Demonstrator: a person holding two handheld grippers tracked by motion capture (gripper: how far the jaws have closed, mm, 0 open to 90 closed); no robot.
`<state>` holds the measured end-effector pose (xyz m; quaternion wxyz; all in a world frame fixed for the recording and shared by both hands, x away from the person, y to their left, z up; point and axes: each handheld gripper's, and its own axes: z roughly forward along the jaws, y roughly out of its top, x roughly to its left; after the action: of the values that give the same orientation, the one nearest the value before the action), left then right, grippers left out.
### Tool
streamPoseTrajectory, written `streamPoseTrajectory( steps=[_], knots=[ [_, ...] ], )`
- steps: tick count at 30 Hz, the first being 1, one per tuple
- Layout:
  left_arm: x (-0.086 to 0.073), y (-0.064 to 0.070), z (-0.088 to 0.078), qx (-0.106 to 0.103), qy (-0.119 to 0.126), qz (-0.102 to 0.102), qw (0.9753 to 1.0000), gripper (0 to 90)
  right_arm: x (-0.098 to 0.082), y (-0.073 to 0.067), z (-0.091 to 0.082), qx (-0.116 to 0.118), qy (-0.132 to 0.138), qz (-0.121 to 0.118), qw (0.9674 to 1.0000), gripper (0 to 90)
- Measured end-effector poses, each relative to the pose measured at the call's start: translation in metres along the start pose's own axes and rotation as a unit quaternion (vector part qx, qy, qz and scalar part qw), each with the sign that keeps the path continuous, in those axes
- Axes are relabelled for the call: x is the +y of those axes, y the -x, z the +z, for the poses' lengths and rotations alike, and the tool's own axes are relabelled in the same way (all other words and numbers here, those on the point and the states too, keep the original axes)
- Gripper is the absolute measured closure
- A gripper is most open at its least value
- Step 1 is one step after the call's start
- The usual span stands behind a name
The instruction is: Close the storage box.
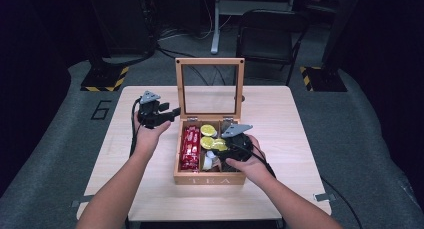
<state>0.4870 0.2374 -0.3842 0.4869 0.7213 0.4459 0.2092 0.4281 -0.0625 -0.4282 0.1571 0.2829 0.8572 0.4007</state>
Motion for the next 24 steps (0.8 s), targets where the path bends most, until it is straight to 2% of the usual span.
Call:
streamPoseTrajectory(
  steps=[6, 7, 9, 15, 24],
  knots=[
    [0.0, -0.001, -0.001, 0.0, -0.002, -0.003, 1.0, 43.4, -0.003, 0.013, -0.012, -0.015, 0.008, 0.019, 0.9997, 36.9],
    [0.0, -0.001, -0.001, 0.0, -0.002, -0.002, 1.0, 43.4, -0.004, 0.017, -0.014, -0.017, 0.008, 0.014, 0.9997, 36.9],
    [0.0, 0.0, -0.001, 0.0, -0.002, -0.003, 1.0, 43.4, -0.006, 0.02, -0.017, -0.025, 0.006, 0.022, 0.9994, 36.9],
    [0.0, 0.0, -0.001, 0.001, -0.001, 0.002, 1.0, 43.4, -0.016, 0.037, -0.029, -0.049, 0.003, 0.024, 0.9985, 36.9],
    [0.0, 0.0, -0.001, 0.002, -0.003, 0.004, 1.0, 43.4, -0.033, 0.061, -0.051, -0.092, -0.001, 0.044, 0.9948, 36.9]
  ],
)
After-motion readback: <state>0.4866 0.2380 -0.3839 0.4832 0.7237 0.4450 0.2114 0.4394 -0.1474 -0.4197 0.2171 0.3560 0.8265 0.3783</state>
